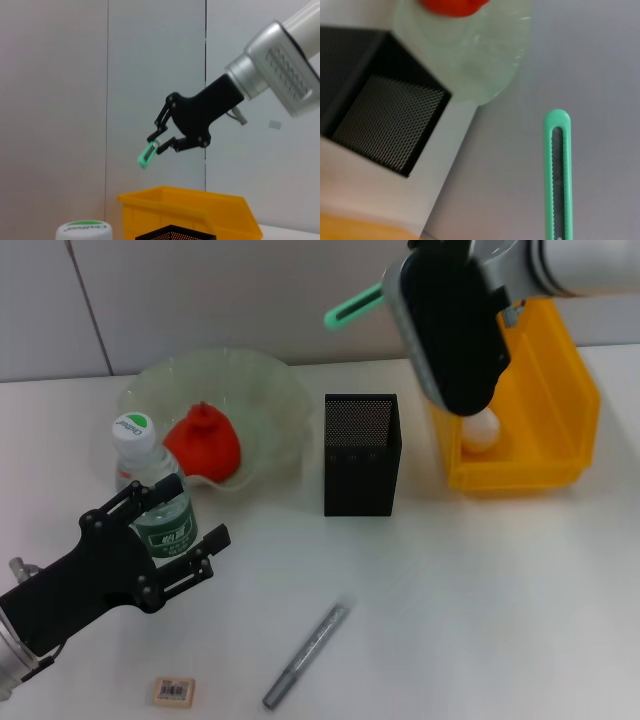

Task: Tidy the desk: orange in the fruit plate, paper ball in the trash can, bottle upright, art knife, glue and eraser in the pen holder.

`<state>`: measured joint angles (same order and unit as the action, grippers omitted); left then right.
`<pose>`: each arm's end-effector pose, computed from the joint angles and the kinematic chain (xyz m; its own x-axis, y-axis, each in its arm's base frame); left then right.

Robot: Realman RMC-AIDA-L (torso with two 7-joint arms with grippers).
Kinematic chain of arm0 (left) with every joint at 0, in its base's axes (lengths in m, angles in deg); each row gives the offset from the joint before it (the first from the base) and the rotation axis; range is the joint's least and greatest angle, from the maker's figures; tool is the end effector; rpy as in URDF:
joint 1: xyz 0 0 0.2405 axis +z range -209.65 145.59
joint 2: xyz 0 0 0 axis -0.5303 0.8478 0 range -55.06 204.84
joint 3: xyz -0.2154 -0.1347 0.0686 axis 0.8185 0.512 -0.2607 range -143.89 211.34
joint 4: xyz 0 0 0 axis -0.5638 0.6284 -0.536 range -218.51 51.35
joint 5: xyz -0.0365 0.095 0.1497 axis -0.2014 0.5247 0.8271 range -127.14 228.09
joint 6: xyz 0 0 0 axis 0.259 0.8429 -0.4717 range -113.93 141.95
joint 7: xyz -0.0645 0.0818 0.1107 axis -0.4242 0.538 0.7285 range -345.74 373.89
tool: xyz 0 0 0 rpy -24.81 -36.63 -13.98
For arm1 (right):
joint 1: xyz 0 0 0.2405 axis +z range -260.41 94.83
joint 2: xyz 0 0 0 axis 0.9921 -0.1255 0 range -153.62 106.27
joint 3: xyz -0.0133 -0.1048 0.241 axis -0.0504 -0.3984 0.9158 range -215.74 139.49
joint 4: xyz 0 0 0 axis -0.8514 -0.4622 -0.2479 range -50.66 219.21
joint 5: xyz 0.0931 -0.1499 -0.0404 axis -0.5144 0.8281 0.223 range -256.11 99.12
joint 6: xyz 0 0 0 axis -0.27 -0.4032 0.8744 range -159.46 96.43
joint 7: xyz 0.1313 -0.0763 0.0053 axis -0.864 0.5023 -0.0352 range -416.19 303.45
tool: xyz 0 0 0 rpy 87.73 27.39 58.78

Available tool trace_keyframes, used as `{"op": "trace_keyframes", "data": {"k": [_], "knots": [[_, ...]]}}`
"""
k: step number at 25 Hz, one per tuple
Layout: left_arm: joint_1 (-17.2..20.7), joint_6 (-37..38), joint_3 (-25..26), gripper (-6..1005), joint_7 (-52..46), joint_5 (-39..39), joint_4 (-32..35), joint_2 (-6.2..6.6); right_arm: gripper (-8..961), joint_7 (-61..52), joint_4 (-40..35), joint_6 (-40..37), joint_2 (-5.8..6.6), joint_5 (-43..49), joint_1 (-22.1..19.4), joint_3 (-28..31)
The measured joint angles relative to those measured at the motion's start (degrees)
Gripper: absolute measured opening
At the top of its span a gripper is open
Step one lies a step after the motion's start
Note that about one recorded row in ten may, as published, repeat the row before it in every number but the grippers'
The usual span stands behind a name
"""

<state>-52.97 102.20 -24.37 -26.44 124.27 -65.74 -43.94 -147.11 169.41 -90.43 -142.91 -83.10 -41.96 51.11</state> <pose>-0.2597 0.2704 -0.0290 0.6836 -0.0171 0.7297 0.3985 -0.8288 -0.3928 0.1067 0.4192 0.0261 0.4281 0.3632 0.8276 0.8611 -0.4420 -0.2514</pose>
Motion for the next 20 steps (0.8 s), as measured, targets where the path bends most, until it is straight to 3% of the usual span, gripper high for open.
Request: {"op": "trace_keyframes", "data": {"k": [20], "knots": [[-0.1,-0.3,0.0,809,1.3,-1.6,-0.8,0.0,182,1.4,-7.4,-2.1,-0.14,15.4,2.0,-13.2]]}}
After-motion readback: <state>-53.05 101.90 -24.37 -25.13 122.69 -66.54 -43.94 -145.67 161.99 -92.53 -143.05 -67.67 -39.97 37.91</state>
